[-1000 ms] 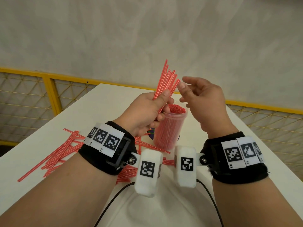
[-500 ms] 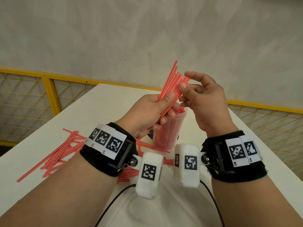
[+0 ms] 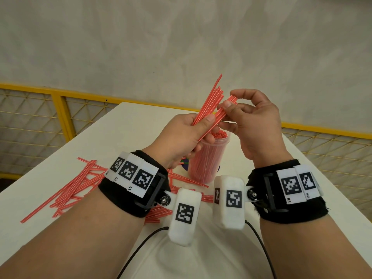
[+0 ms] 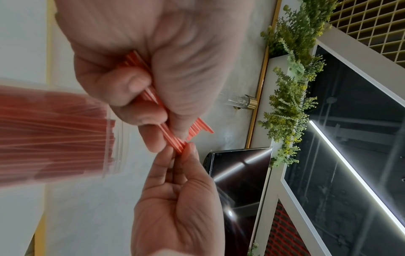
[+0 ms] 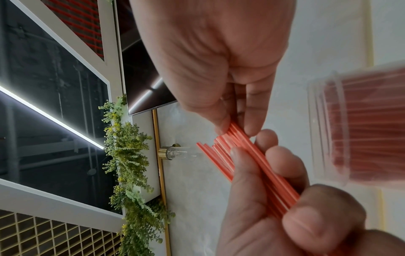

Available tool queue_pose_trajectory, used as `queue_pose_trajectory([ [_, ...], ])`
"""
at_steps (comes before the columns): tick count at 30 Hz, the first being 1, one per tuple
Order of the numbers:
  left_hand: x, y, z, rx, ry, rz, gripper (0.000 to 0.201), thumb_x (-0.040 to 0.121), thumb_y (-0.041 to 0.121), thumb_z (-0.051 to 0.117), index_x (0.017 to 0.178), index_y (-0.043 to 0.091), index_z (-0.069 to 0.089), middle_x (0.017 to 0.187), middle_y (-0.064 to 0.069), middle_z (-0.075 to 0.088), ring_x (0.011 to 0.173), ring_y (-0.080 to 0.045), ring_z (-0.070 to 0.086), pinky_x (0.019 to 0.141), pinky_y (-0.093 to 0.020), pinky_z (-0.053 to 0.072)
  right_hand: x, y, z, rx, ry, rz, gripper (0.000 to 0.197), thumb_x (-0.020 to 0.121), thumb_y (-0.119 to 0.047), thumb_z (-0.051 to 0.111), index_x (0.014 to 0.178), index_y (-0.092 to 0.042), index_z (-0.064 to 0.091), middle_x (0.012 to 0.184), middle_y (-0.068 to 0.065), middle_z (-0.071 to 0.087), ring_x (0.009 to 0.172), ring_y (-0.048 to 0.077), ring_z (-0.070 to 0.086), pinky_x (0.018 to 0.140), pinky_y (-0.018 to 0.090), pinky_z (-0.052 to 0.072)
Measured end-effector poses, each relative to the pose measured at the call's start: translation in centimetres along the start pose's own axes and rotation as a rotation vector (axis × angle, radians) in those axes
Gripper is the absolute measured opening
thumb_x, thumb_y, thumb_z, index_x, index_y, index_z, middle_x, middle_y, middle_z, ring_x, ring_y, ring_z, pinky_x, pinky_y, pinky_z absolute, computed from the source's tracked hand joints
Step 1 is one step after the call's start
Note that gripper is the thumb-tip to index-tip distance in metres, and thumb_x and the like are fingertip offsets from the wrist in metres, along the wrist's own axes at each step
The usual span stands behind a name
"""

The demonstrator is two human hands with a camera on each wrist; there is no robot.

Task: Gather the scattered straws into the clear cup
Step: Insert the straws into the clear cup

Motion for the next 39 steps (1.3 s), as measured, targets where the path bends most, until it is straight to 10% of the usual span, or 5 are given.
queue_pose_trajectory([
  [15, -0.2, 0.5, -1.0, 0.055, 0.133, 0.011, 0.027, 0.101, 0.039, 0.046, 0.09, 0.02, 0.061, 0.068, -0.001, 0.066, 0.043, -0.006, 0.049, 0.037, -0.019, 0.035, 0.0, -0.2, 0.1, -0.017, 0.007, -0.044, 0.019, 0.089, -0.002, 0.064, 0.102, -0.017, 0.063, 0.069, 0.009, 0.066, 0.073, 0.02, 0.071, 0.06, 0.032, 0.056],
  [26, 0.2, 0.5, -2.6, 0.299, 0.257, 0.047, 0.033, 0.102, 0.043, 0.038, 0.082, 0.027, 0.059, 0.082, 0.009, 0.057, 0.057, -0.005, 0.042, 0.054, -0.026, 0.036, 0.0, -2.2, -3.8, -0.108, 0.309, -0.305, 0.027, 0.089, -0.002, 0.062, 0.098, -0.028, 0.062, 0.069, 0.004, 0.063, 0.071, 0.011, 0.065, 0.063, 0.031, 0.058],
  [30, 0.2, 0.3, -2.7, 0.293, 0.261, 0.027, 0.032, 0.102, 0.043, 0.039, 0.083, 0.028, 0.06, 0.078, 0.01, 0.054, 0.056, -0.005, 0.043, 0.052, -0.025, 0.035, 0.1, -1.6, -2.7, -0.328, 0.257, -0.347, 0.032, 0.087, -0.009, 0.063, 0.098, -0.04, 0.063, 0.076, 0.021, 0.061, 0.072, 0.028, 0.064, 0.071, 0.048, 0.058],
  [39, 0.2, -0.3, -2.7, 0.261, 0.246, -0.044, 0.034, 0.102, 0.042, 0.039, 0.093, 0.021, 0.063, 0.075, 0.004, 0.055, 0.055, -0.009, 0.043, 0.048, -0.024, 0.034, 0.7, 3.7, 0.6, -0.59, -0.068, -0.11, 0.033, 0.087, -0.01, 0.067, 0.113, -0.032, 0.069, 0.067, -0.013, 0.06, 0.079, 0.016, 0.068, 0.086, 0.037, 0.054],
])
Point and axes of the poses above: each hand's wrist, its own x-axis towards the middle knuckle, its own z-axis out of the palm, y = z × x, the point moved 9 cm from there along x, towards the middle knuckle
